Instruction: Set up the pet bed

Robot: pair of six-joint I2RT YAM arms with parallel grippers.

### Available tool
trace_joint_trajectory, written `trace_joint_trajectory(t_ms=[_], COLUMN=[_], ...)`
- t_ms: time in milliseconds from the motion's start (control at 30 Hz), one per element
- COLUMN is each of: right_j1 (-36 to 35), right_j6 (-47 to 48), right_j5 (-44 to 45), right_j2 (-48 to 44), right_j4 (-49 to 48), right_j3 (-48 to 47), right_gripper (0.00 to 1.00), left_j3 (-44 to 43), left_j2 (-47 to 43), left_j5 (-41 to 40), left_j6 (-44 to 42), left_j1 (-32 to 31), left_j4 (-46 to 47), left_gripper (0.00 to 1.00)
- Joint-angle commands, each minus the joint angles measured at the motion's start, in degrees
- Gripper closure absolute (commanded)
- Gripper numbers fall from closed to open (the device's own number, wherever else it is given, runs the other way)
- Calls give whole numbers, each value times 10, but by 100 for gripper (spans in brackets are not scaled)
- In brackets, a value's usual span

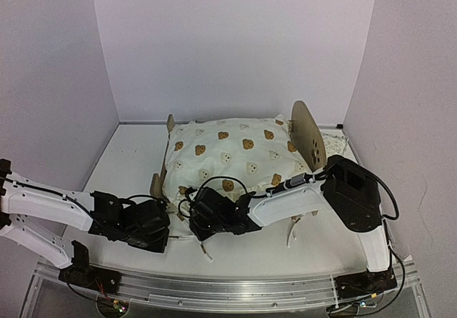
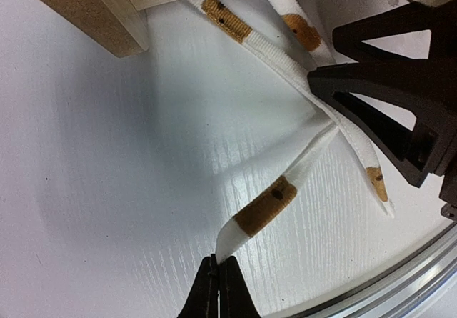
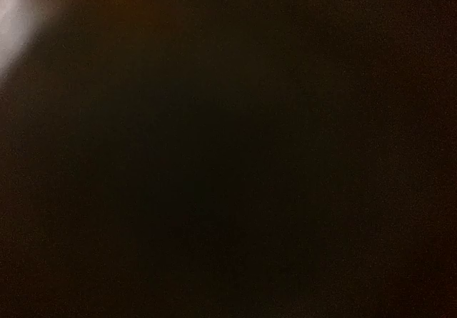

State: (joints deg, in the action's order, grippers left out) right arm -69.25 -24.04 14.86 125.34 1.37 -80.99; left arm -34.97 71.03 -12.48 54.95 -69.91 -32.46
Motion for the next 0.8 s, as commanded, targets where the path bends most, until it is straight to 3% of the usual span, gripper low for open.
trace_joint_trajectory(t_ms=[0,300,600,767], right_j1=[3,3,4,5], right_j6=[4,-6,-9,-18], right_j5=[21,25,72,50], right_j2=[14,-5,9,18], right_j4=[-10,-77,-108,-109], right_j3=[-14,11,20,21], right_gripper=[64,60,75,76], left_j3=[5,10,13,16], left_j2=[-15,-13,-12,-12], left_j5=[1,7,11,11], left_j6=[-9,-10,-9,-8], left_j1=[2,3,2,2], left_j4=[6,15,20,24], left_gripper=[100,100,100,100])
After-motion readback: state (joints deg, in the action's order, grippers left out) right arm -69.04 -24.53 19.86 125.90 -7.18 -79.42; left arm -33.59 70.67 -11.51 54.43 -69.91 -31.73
